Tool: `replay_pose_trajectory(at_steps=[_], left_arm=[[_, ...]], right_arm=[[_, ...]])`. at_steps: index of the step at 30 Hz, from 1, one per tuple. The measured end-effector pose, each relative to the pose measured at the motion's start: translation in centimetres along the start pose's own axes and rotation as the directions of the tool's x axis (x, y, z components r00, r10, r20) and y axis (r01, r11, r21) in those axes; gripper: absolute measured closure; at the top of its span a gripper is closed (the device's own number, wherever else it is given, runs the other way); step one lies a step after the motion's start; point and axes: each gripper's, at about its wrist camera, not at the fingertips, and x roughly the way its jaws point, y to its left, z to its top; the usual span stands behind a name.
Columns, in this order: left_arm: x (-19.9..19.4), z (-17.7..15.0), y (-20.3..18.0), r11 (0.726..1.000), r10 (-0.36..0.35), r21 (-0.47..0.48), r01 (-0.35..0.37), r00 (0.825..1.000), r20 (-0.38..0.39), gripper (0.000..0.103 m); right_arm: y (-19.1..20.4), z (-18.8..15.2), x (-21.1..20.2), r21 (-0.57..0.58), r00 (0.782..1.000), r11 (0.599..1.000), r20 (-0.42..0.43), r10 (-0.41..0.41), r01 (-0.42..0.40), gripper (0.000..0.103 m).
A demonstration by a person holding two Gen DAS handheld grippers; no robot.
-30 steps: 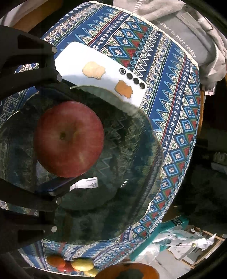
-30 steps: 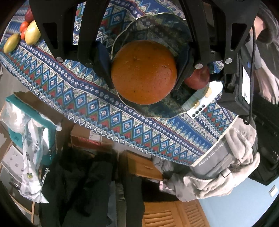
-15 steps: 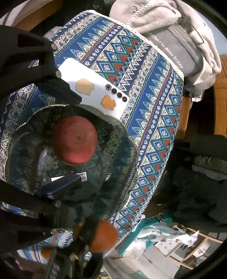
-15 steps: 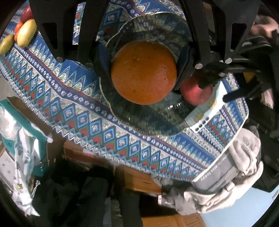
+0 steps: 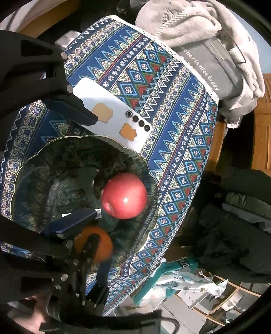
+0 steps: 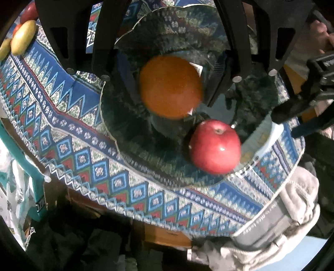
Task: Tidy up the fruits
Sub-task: 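Release the red apple from the left tool while the right tool releases the orange into the bowl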
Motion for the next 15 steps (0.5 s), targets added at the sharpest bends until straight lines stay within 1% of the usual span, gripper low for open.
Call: replay_pose_trajectory(at_steps=[8, 10, 15], left_arm=[[-1.1, 0.1, -0.8, 1.0, -0.01, 0.021, 0.009, 1.0, 0.026, 0.02], [-1.7, 0.1, -1.1, 1.0, -0.019, 0.024, 0.018, 0.999, 0.036, 0.02], [-3.4, 0.4, -2.1, 0.999, -0.032, 0.044, 0.029, 0.997, 0.075, 0.02]], right_arm=[[-0.2, 0.8, -3.4, 0.027, 0.997, 1.0, 0.08, 0.006, -0.008, 0.036], [-0.4, 0.9, -4.8, 0.029, 0.994, 1.0, 0.111, -0.01, 0.006, 0.036], [-1.0, 1.0, -8.3, 0.057, 0.983, 0.998, 0.181, -0.022, 0.012, 0.035]])
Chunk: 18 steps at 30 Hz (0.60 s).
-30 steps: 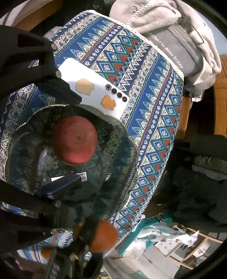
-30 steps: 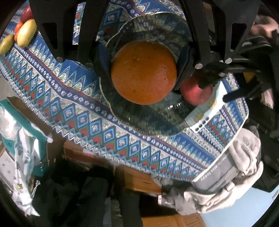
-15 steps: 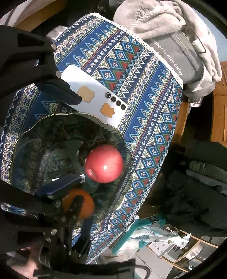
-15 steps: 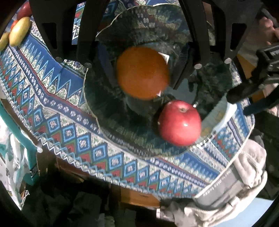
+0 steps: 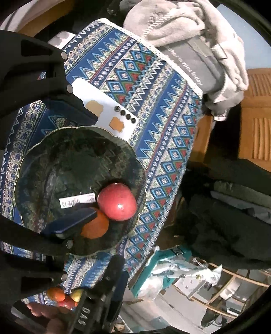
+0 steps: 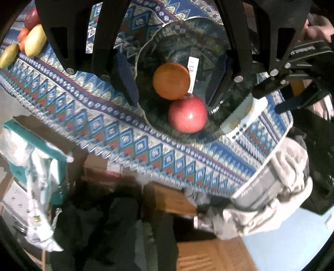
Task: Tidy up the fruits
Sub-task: 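Release the red apple from the left tool while the right tool releases the orange into the bowl, then move both tools back toward the remaining fruit cluster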
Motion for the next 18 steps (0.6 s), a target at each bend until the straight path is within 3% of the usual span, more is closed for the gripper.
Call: replay_pose_trajectory(at_steps=[6, 18], left_arm=[[-2.5, 0.4, -1.3, 0.999, -0.027, 0.023, 0.026, 0.998, 0.05, 0.02], [-7.8, 1.1, -3.7, 0.996, -0.049, 0.082, 0.035, 0.982, 0.181, 0.017]], right_arm=[[-0.4, 0.6, -3.9, 0.0, 0.995, 0.999, 0.083, -0.052, 0.052, 0.033], [-0.1, 0.3, -11.1, -0.002, 0.969, 0.999, 0.243, -0.048, 0.05, 0.027]])
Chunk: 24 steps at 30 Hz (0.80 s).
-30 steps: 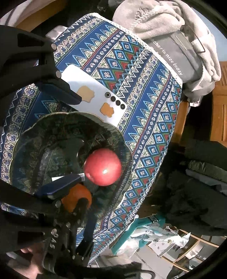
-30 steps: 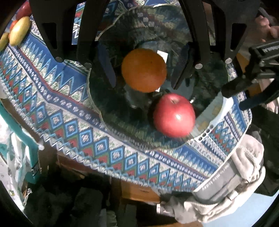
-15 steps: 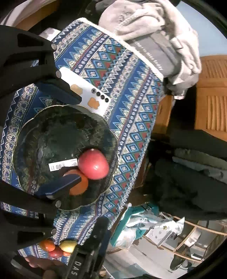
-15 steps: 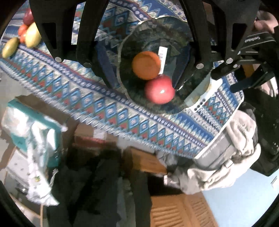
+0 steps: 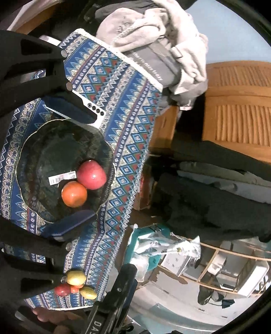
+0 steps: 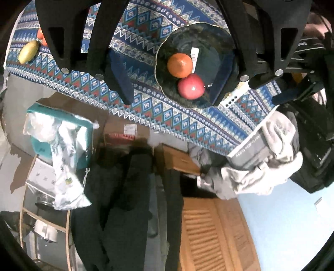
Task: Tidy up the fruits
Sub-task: 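Move both tools back toward the remaining fruit cluster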
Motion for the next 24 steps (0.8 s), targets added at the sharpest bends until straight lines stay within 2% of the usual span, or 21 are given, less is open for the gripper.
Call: replay_pose_trajectory(at_steps=[12, 24], left_arm=[[-3.5, 0.8, -3.6, 0.997, -0.056, 0.06, 0.051, 0.996, 0.073, 0.015], [-4.2, 0.4, -8.4, 0.986, -0.113, 0.128, 0.103, 0.991, 0.072, 0.01]], right_arm=[[-1.8, -0.9, -5.6, 0.019, 0.995, 0.999, 0.088, -0.041, 0.039, 0.023], [-6.2, -3.5, -9.8, 0.067, 0.982, 0.989, 0.13, -0.136, 0.128, 0.021]])
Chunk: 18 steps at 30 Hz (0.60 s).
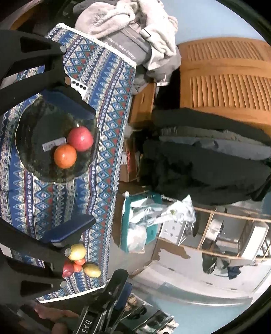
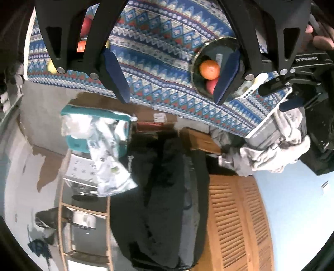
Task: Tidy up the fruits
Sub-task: 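Move both tools back toward the remaining fruit cluster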
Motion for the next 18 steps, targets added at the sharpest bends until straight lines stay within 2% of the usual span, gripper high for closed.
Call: replay_pose_trajectory(at_steps=[9, 18], left_arm=[[1.4, -0.2, -5.2, 0.995, -0.06, 0.072, 0.062, 0.998, -0.036, 0.01], [3.2, -0.5, -10.8, 0.978, -0.14, 0.146, 0.152, 0.986, -0.094, 0.01]], right_arm=[[-5.4, -2.2, -2.1, 0.068, 0.997, 0.994, -0.009, -0.081, 0.082, 0.021], [-11.4, -4.9, -4.3, 0.161, 0.984, 0.971, -0.036, -0.175, 0.178, 0.021]])
